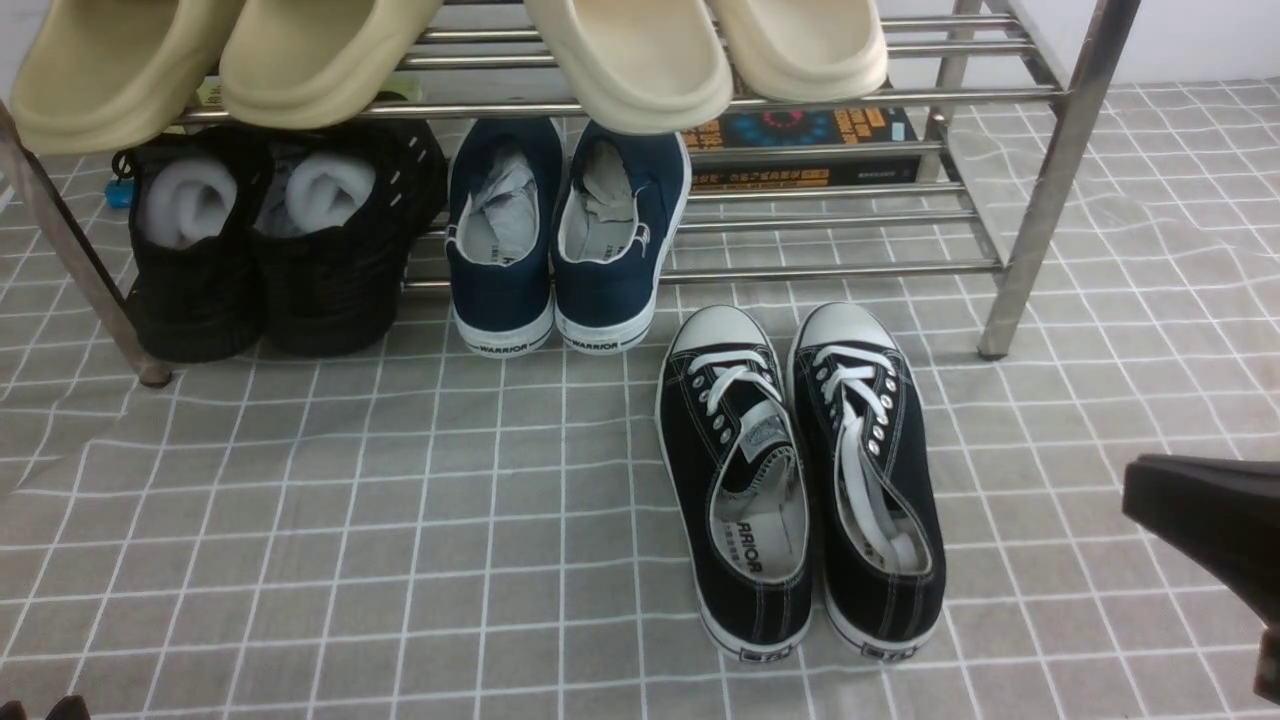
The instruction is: Take the shoes off the shelf with your hand from the grey coffee tablecloth.
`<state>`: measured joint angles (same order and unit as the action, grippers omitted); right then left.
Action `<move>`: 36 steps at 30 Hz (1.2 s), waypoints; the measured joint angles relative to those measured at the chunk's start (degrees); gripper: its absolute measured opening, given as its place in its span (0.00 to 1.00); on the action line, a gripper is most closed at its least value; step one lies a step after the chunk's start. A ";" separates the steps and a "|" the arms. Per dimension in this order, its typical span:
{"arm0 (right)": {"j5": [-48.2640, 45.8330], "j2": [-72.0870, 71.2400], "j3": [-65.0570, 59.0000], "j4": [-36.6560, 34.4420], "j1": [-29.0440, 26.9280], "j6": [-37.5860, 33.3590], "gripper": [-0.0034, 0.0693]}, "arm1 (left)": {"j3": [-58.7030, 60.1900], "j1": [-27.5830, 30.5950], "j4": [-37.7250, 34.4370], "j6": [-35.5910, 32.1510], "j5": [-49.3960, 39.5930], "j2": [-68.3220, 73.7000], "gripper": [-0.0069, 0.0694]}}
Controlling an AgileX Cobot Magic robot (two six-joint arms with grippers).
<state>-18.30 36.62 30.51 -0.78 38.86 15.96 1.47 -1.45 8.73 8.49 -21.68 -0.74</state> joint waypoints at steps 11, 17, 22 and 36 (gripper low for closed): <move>0.35 0.00 -0.31 0.00 0.00 -0.39 0.05 | 0.00 0.00 0.00 0.00 0.00 0.00 0.40; 1.17 -4.95 -7.93 -1.80 -4.32 -9.36 0.05 | 0.00 0.00 0.00 0.00 0.00 0.00 0.40; 1.02 -14.47 -16.88 -2.37 -13.84 -11.71 0.05 | 0.00 0.00 0.00 0.00 0.00 0.00 0.40; -1.15 -36.96 -31.81 1.77 -33.98 -11.83 0.07 | 0.00 0.00 0.00 0.00 0.00 0.00 0.40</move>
<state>-19.45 -0.34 -1.29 0.99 4.88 4.12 1.47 -1.45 8.73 8.49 -21.68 -0.74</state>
